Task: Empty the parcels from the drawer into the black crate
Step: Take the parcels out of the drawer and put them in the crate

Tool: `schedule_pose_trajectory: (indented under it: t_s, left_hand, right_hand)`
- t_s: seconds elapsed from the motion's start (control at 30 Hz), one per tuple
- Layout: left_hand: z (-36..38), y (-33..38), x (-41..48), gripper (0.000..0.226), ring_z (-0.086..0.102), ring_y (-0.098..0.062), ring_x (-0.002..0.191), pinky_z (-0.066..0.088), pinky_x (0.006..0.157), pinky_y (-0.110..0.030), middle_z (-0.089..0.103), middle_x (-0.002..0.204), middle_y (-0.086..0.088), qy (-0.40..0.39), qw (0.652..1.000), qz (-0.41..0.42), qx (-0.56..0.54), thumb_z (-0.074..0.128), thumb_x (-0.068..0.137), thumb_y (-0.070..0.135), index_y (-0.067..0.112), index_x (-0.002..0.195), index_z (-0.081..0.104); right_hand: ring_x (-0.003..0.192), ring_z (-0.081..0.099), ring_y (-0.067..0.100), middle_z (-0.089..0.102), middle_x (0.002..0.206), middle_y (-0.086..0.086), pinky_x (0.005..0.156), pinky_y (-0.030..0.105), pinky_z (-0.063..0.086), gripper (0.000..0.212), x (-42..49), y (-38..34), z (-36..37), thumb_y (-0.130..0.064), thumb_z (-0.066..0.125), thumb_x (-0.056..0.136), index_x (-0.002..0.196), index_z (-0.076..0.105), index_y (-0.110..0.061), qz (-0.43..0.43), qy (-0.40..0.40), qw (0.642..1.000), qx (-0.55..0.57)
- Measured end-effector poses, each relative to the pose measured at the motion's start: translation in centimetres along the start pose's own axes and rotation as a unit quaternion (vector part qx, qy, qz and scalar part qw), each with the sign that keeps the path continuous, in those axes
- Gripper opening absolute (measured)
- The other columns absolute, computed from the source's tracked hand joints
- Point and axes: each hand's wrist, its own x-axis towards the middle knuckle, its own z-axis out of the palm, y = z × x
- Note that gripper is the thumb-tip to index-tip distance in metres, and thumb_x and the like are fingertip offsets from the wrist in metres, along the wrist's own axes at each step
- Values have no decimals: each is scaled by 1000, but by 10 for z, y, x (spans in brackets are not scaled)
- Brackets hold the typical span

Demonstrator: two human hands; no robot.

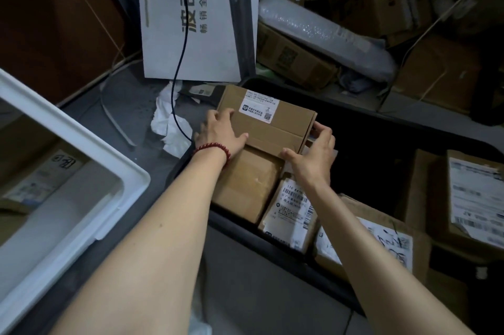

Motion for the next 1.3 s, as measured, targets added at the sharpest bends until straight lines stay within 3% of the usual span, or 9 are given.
schedule_pose_trajectory:
  t_s: [0.13,0.27,0.43,0.77,1.1,1.3]
  left_hand:
    - [-3,-11,-5,71,39,-31,131,36,106,-48,25,149,-5,-23,999,17,23,62,86,43,26,146,28]
    - [-7,-12,-15,65,40,-28,131,36,104,-48,32,148,-4,-15,999,14,29,58,88,47,24,144,35]
    - [-21,-19,-39,58,41,-28,128,36,99,-44,45,140,-3,43,992,0,119,51,90,52,25,139,40]
    - [-48,-35,-139,45,45,-24,123,34,97,-40,54,133,0,80,988,-25,128,46,92,49,26,131,49]
    - [-140,-104,-229,38,51,-26,119,38,98,-41,60,126,-2,153,976,-110,108,48,92,49,26,122,56]
    - [-176,-159,-286,37,54,-25,114,41,91,-37,62,121,1,187,964,-165,95,47,91,51,28,120,56]
  right_hand:
    - [131,39,20,39,143,6,108,30,31,71,2,-1,-7,-15,78,79,137,37,-13,15,-22,1000,-14]
    - [132,41,21,43,142,7,112,36,33,72,0,-3,-21,-20,77,80,140,37,-12,-14,-42,998,-35]
    - [132,39,20,42,142,4,111,35,33,64,-13,-13,-38,-31,70,86,141,40,-18,-85,-53,989,-109]
    - [130,37,22,43,140,0,101,39,38,51,-75,-62,-45,-47,54,92,137,44,-25,-223,-156,927,-259]
    - [122,46,25,48,135,3,95,40,45,48,-160,-135,-18,-50,56,90,131,50,-26,-313,-218,894,-234]
    - [125,45,25,48,136,3,96,40,44,48,-218,-171,14,-48,56,91,132,53,-24,-394,-272,849,-222]
